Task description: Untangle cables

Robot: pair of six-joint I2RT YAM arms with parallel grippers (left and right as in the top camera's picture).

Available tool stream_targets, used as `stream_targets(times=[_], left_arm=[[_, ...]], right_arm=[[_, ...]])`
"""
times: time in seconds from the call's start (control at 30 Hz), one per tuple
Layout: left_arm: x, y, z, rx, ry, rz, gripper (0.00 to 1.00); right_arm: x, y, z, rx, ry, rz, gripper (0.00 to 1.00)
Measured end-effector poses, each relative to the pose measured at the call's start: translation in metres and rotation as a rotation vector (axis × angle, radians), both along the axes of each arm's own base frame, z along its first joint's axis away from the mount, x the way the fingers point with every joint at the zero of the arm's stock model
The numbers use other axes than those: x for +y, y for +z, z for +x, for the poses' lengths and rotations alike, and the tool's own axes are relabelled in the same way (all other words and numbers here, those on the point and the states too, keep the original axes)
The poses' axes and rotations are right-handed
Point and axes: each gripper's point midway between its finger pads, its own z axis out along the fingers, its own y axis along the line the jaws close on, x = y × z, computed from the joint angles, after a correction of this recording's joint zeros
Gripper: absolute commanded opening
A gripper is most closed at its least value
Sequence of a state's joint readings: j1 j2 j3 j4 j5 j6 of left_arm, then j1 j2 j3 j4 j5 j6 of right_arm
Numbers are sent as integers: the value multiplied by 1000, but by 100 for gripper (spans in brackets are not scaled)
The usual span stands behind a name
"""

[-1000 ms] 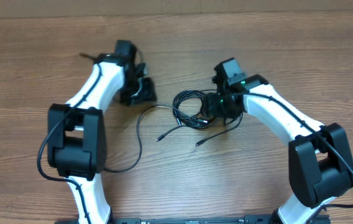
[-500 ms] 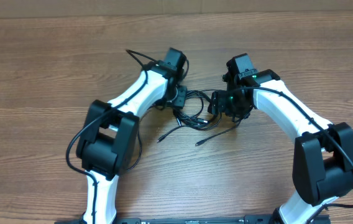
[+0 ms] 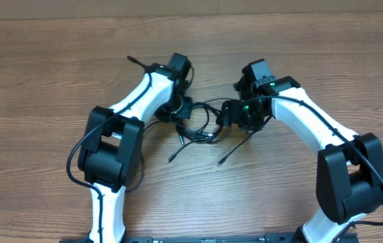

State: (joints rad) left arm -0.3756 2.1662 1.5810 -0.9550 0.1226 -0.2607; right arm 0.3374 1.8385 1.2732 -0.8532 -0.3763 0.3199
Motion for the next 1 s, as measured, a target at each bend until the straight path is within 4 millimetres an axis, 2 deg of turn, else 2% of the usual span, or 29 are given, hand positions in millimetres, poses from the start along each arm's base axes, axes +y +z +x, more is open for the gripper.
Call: stream_targets(times=[0.17,0.27,0.5,0.67,1.0], left_arm=[[7,1,-1,56,23,-98,4],[8,2,1,71,6,-179,4],[7,7,11,34,-53,-285,4],[3,9,13,21,-84,-314,4],[-16,20,3,25,-205,-452,4]], right_arm=[[27,6,-4,8,7,74,26],[41,9,-6,19,-21,104,25],[59,14,-5,17,-47,140,25],[64,13,-5,31,-86,138,25],[69,4,0,27,-192,81,20]])
